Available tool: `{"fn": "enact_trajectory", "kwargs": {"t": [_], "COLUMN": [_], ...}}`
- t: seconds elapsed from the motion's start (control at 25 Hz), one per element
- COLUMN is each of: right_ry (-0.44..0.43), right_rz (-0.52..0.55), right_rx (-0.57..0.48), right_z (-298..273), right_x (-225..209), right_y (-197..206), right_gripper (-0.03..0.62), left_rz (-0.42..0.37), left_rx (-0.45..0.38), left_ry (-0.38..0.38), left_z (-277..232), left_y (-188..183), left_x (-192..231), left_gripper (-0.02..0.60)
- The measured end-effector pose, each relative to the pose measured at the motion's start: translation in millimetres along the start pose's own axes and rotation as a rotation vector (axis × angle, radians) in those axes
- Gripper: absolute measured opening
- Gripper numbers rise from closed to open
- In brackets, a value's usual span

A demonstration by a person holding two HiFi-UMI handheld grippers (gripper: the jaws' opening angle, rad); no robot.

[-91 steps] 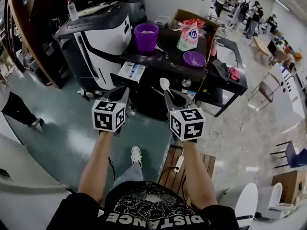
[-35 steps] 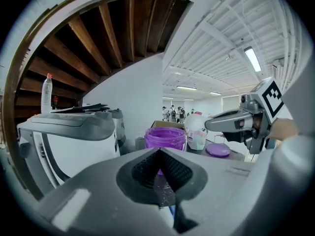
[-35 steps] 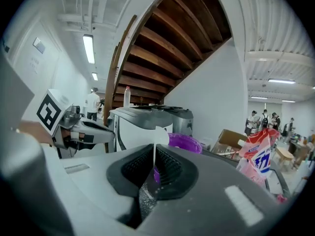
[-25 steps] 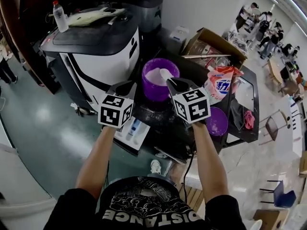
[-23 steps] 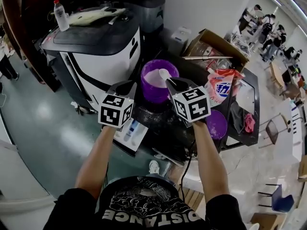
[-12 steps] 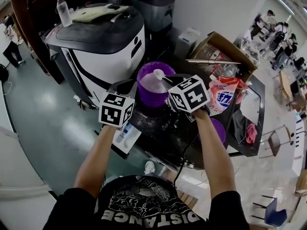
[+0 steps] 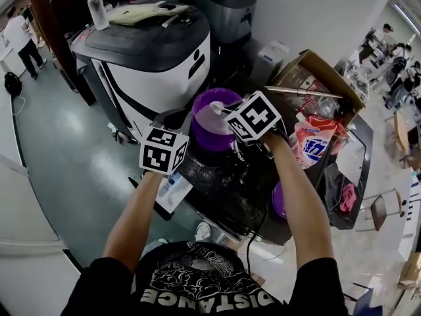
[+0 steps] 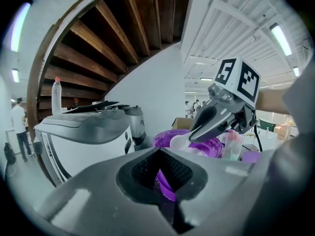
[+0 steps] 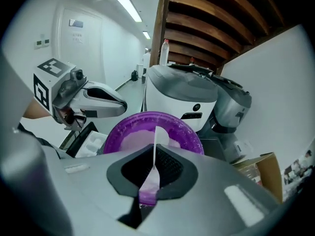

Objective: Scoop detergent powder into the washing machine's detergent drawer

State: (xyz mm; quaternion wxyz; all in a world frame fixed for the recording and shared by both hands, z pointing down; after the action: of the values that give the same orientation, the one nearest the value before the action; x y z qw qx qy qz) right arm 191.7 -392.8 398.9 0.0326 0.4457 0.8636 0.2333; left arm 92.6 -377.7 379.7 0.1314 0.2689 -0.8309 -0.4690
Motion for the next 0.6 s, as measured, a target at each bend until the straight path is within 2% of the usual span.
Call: {"fn": "enact_trajectory", "kwargs": {"t": [0.6], "right_ry": [-0.068], "right_rz": [0.263], "right_rx": [0.238], "right_z": [-38.5], "right_x": [9.4], "right_y": [-16.9], "right_gripper": [0.037], "left_rz": [0.051], "left_rx": [0.019], "left_ry": [-0.084], "left_z": [-0.8], "left_y": [10.8], "left_x": [17.3], "left_gripper": [0.0]}}
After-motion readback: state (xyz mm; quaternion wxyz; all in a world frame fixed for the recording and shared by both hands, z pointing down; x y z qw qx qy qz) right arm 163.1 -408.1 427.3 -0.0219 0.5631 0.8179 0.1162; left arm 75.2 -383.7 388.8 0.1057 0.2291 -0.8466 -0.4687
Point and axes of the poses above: the fingertips, and each gripper's own axes: z backward along the fingers, x to its left, y out of its underside, the point moved 1 cm from there along z, backward along the fingers, and after that the axes turned 12 degrees about x, right-handed, at the moved point
